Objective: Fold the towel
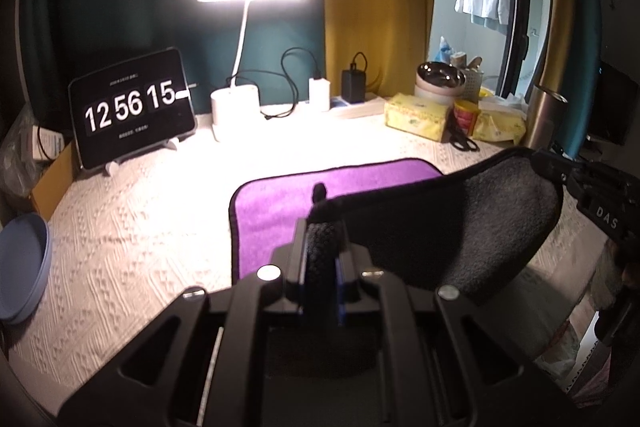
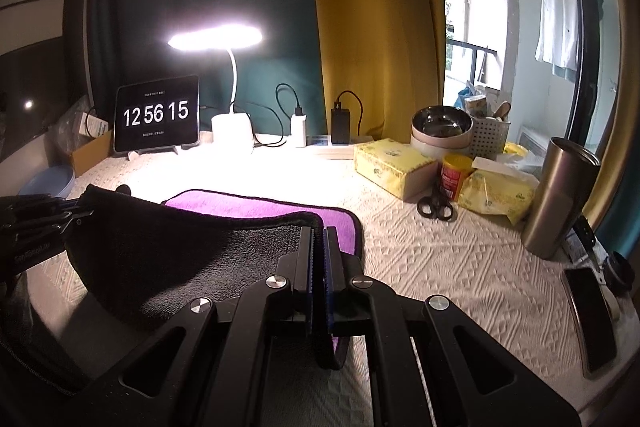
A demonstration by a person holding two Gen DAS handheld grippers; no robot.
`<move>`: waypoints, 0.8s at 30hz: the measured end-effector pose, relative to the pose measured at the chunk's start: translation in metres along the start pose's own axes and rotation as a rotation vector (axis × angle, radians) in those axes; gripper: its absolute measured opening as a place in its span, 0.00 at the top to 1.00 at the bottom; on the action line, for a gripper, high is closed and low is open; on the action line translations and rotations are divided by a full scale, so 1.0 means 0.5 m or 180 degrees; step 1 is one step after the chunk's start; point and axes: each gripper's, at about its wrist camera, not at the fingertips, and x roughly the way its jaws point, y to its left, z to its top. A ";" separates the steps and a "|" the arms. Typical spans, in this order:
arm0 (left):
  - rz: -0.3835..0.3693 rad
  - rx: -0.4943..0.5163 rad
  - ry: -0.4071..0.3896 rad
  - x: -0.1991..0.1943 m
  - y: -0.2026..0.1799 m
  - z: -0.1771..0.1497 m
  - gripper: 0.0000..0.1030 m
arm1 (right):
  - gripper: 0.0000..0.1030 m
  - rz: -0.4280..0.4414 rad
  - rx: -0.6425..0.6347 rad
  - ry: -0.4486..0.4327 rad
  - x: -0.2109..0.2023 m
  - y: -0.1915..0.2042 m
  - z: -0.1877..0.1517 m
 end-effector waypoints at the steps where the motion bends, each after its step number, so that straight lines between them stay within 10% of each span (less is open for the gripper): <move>1: 0.0003 0.0003 -0.0010 0.003 -0.001 0.003 0.90 | 0.95 0.0004 0.0000 -0.0005 0.002 -0.001 0.001; 24: 0.0062 0.0001 -0.0119 0.104 0.013 0.076 0.90 | 0.95 0.0028 0.0016 -0.0048 0.106 -0.039 0.044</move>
